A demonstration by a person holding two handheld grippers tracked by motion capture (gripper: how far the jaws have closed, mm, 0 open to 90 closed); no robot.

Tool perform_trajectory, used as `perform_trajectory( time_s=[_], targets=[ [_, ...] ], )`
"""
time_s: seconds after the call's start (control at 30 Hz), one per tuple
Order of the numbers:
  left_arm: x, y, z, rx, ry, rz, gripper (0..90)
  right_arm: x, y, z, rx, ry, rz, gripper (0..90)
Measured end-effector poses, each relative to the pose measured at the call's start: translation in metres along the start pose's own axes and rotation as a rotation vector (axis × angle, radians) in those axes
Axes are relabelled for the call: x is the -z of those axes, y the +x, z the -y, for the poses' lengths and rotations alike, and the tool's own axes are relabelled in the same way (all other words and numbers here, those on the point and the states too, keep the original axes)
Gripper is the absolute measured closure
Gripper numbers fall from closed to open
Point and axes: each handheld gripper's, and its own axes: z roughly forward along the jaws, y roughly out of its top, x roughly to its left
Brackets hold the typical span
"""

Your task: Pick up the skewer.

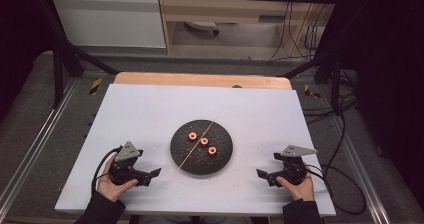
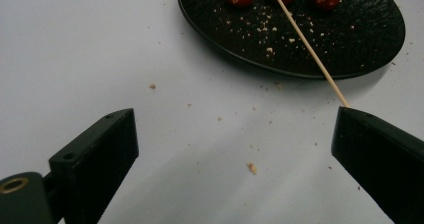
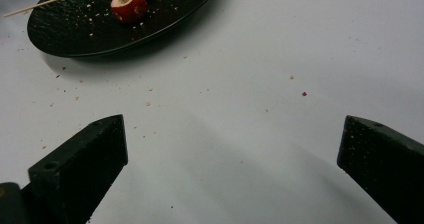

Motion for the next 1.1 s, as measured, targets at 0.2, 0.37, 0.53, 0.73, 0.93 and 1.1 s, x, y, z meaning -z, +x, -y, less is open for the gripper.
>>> perform_trajectory(
  time_s=[0.2,0.37,0.53,0.73,0.93,1.1],
  targets=[
    [0.002,-0.002,-0.009,-0.001,-0.003,-0.006,4.7,0.000,0.000,0.000,0.001,0.000,0.002,0.5],
    [0.000,-0.005,-0.020,-0.008,-0.003,-0.012,5.0,-0.001,0.000,0.000,0.003,0.001,0.004,0.5],
    [-0.005,-0.011,-0.030,-0.011,0.010,-0.010,5.0,-0.001,0.000,0.000,0.003,0.001,0.006,0.5],
    [-0.013,-0.018,-0.043,-0.012,0.020,-0.005,5.2,0.000,0.000,0.000,0.001,0.003,0.007,0.5],
    [-0.025,-0.025,-0.054,-0.030,0.044,0.000,5.8,0.000,0.000,0.000,0.004,0.005,0.008,0.5],
    [-0.036,-0.029,-0.062,-0.028,0.072,-0.008,7.6,0.000,0.000,0.000,0.004,0.005,0.010,0.5]
  ],
)
